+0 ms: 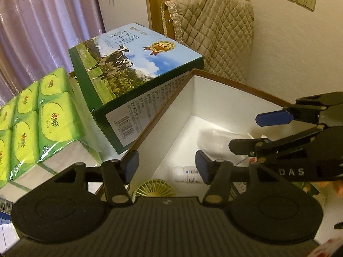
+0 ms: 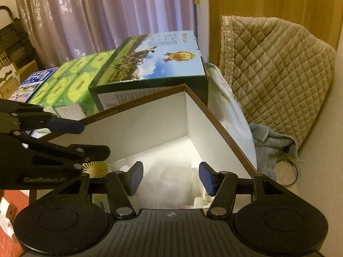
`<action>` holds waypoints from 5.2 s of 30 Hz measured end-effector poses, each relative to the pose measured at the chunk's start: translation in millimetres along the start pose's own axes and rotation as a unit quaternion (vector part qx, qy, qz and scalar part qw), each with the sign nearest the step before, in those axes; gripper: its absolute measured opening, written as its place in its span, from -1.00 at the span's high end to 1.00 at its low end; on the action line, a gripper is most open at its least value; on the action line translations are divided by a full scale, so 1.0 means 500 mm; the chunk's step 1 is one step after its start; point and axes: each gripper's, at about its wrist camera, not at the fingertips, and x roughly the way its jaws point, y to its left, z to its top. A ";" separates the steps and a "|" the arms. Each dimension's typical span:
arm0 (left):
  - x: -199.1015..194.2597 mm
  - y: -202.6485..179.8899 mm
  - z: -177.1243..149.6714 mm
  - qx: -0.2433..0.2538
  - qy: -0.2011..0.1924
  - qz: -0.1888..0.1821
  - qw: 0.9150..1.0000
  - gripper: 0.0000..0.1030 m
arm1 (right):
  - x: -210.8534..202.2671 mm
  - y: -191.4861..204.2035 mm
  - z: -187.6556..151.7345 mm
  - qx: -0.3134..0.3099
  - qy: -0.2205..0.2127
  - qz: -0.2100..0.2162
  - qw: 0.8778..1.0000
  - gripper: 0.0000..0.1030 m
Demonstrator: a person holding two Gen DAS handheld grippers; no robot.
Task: Organize rigid objects
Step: 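Lower both items into the brown box and open both grippers, then withdraw both open grippers from the brown box back over the mat, then lower both open grippers toward the white lotion tube and white charger, then grasp the white lotion tube with the right gripper while the left gripper grasps the white charger cube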
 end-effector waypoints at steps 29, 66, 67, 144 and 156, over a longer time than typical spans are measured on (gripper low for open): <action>-0.141 -0.035 -0.063 -0.027 -0.027 -0.023 0.999 -0.18 | -0.126 0.011 -0.094 0.070 0.006 0.022 0.997 -0.21; -0.417 -0.025 -0.391 -0.084 -0.007 0.007 0.996 -0.41 | -0.329 0.248 -0.307 0.023 0.017 0.047 0.998 -0.21; -0.422 -0.022 -0.404 -0.087 -0.004 0.006 0.996 -0.41 | -0.329 0.260 -0.314 0.019 0.021 0.049 0.998 -0.21; -0.497 0.345 -0.813 -0.348 0.108 0.194 0.911 -0.38 | 0.066 0.698 -0.356 -0.411 0.104 0.234 0.875 0.35; -0.466 0.318 -0.780 -0.313 0.100 0.161 0.931 -0.32 | -0.022 0.633 -0.444 -0.383 0.096 0.221 0.892 0.44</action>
